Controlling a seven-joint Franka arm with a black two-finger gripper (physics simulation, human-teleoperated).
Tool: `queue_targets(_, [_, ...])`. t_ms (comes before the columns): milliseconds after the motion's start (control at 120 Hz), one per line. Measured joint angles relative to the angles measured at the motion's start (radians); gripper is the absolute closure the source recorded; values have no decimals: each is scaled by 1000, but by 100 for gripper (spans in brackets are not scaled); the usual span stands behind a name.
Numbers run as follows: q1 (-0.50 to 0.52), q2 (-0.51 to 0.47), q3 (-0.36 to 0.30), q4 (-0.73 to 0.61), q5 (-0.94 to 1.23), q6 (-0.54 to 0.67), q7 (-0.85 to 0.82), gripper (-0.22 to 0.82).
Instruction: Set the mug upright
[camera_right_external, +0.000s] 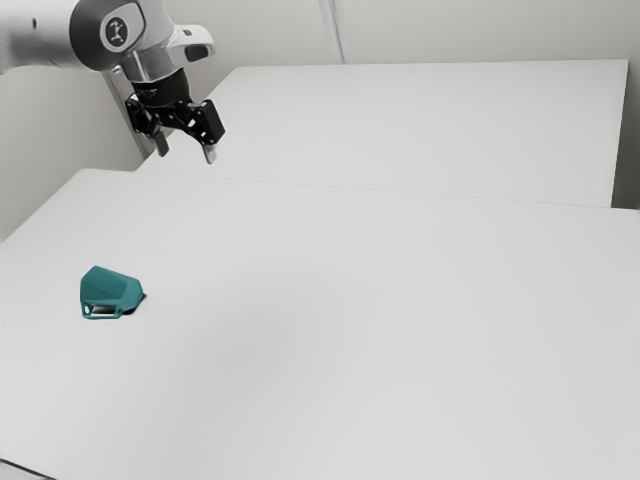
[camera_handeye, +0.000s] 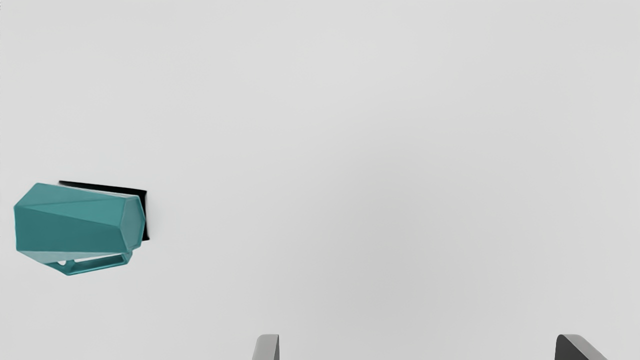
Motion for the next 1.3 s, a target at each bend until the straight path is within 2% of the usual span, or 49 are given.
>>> queue_targets(533, [25,-16,2,-2,-8,3,2,0])
queue_targets(683, [56,-27,1,-46,-39,18,-17,0])
queue_targets(800, [118,-25,0,-96,-58,48,-25,0])
queue_targets(950, [230,-15,0,-172,-111,133,48,0])
queue_targets(1100, [351,5,1,-187,-170,179,170,0])
queue_targets(1300, [507,83,1,-179,-236,212,388,0])
